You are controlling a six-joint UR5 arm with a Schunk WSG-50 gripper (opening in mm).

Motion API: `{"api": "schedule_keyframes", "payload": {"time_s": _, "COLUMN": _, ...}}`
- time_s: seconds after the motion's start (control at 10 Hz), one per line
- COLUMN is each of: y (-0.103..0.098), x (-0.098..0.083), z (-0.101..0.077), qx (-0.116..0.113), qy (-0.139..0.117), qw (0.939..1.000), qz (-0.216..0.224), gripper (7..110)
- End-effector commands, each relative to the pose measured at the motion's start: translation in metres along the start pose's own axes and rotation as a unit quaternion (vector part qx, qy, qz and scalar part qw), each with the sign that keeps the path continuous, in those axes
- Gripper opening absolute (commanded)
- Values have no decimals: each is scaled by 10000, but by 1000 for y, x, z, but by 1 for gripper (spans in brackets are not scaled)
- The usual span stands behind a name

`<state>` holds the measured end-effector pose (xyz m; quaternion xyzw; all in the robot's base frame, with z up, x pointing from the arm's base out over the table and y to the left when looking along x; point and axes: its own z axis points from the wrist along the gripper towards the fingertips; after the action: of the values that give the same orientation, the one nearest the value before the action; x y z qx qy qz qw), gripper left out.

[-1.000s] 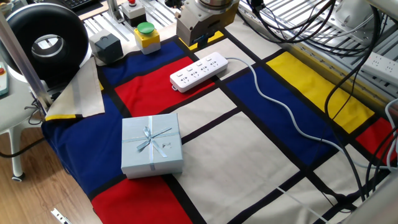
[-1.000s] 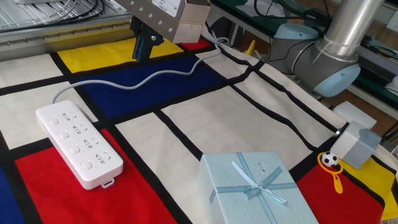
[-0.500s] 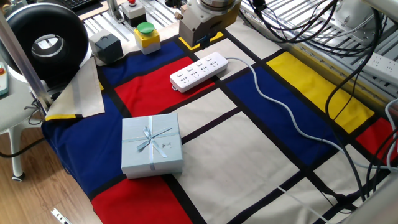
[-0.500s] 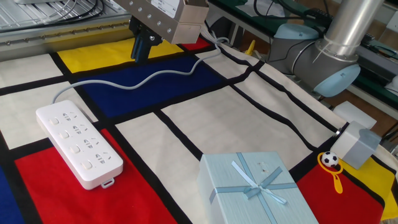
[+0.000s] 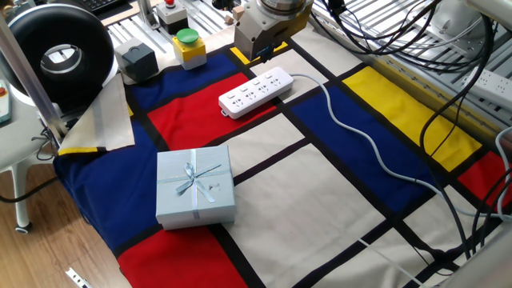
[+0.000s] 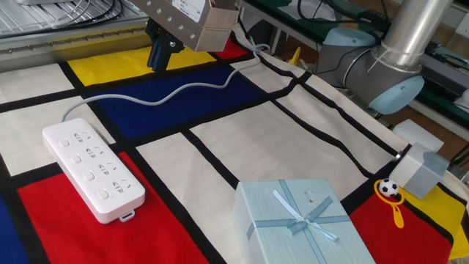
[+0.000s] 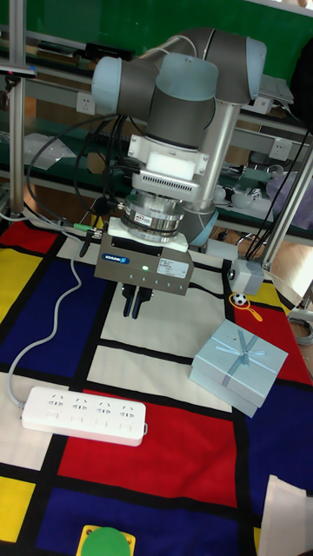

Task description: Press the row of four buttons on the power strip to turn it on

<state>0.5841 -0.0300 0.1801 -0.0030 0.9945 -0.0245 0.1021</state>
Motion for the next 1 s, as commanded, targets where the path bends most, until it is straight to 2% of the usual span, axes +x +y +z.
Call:
{"api": "schedule_keyframes", "payload": {"time_s": 0.0, "y": 0, "x": -1, "z": 0, "qx": -44, "qy": -34, "qw": 10000, "qz": 54, "gripper": 7}}
{"api": "schedule_keyframes", "payload": {"time_s": 0.9, "y": 4, "x": 0, "z": 1, "qx": -119, "qy": -18, "qw": 9999, "qz": 70, "gripper": 7}}
